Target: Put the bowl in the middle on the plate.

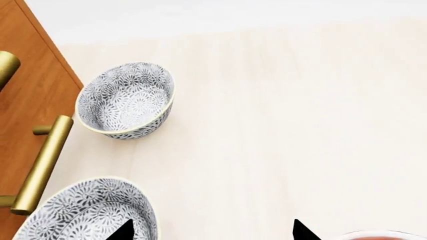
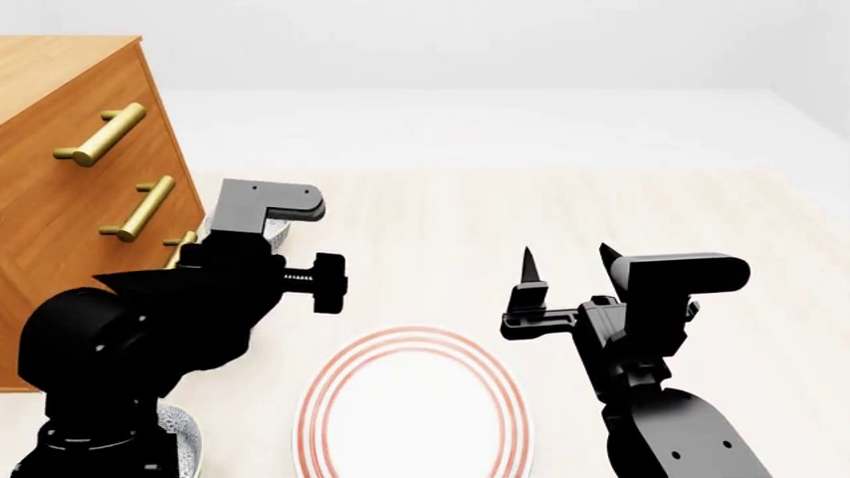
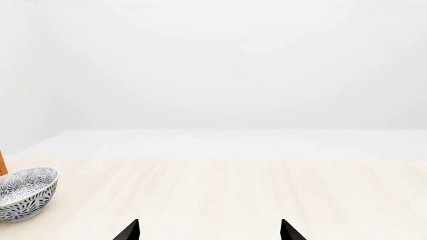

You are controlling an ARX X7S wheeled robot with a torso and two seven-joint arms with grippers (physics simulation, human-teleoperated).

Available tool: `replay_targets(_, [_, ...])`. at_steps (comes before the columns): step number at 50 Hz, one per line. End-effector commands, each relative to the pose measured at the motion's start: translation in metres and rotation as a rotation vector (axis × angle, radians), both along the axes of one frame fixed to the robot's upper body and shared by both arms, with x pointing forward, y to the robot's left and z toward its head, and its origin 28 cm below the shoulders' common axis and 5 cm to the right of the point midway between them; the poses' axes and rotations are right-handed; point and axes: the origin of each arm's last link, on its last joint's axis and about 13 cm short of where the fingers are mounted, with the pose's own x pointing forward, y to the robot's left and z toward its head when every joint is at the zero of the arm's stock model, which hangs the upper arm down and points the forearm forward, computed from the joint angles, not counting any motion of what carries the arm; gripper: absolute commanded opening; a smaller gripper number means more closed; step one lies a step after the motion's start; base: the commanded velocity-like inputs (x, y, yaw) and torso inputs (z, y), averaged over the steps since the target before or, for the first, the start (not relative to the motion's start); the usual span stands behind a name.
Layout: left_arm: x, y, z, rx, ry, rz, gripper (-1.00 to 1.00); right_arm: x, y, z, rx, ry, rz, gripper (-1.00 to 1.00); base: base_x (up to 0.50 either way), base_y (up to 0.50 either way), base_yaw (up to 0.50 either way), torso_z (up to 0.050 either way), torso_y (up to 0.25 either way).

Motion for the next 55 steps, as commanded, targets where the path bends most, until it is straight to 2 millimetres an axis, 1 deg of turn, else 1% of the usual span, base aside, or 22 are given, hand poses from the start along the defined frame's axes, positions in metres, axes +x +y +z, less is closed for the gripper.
replay_targets(1, [0.017, 0.013, 0.011, 0.07, 0.099, 0.061, 1.0, 0.0, -0.001, -0.002, 0.002, -0.001, -0.002, 1.0, 0.0, 0.0, 0.0, 0.0, 0.0])
replay_targets(4, [0.019, 0.015, 0.012, 0.066, 0.106, 0.072, 1.0, 0.0, 0.0, -0.003, 0.003, -0.001, 0.0, 1.0, 0.0, 0.0, 0.0, 0.0, 0.0])
replay_targets(9, [0.021, 0.015, 0.01, 0.076, 0.11, 0.079, 1.0, 0.0, 0.0, -0.005, 0.006, 0.003, 0.001, 1.0, 0.0, 0.0, 0.0, 0.0, 0.0])
replay_targets(17, [0.035, 0.019, -0.001, 0.064, 0.172, 0.107, 1.0, -0.001, -0.001, -0.005, 0.008, 0.006, -0.004, 1.0, 0.0, 0.0, 0.0, 0.0, 0.0])
replay_targets(19, [0.038, 0.02, -0.004, 0.079, 0.159, 0.114, 1.0, -0.001, -0.001, -0.005, 0.011, 0.004, -0.005, 1.0, 0.0, 0.0, 0.0, 0.0, 0.0])
replay_targets(28, [0.053, 0.026, -0.025, 0.083, 0.22, 0.155, 1.0, -0.006, -0.002, -0.003, 0.021, -0.003, -0.007, 1.0, 0.0, 0.0, 0.0, 0.0, 0.0])
replay_targets(41, [0.058, 0.03, -0.045, 0.108, 0.27, 0.19, 1.0, -0.006, -0.002, -0.002, 0.028, -0.007, -0.006, 1.0, 0.0, 0.0, 0.0, 0.0, 0.0])
replay_targets(44, [0.06, 0.031, -0.054, 0.114, 0.29, 0.199, 1.0, -0.007, -0.001, -0.001, 0.024, -0.009, -0.006, 1.0, 0.0, 0.0, 0.0, 0.0, 0.0])
replay_targets(55, [0.061, 0.034, -0.074, 0.122, 0.351, 0.195, 1.0, -0.011, -0.002, -0.001, 0.028, -0.016, -0.007, 1.0, 0.0, 0.0, 0.0, 0.0, 0.0])
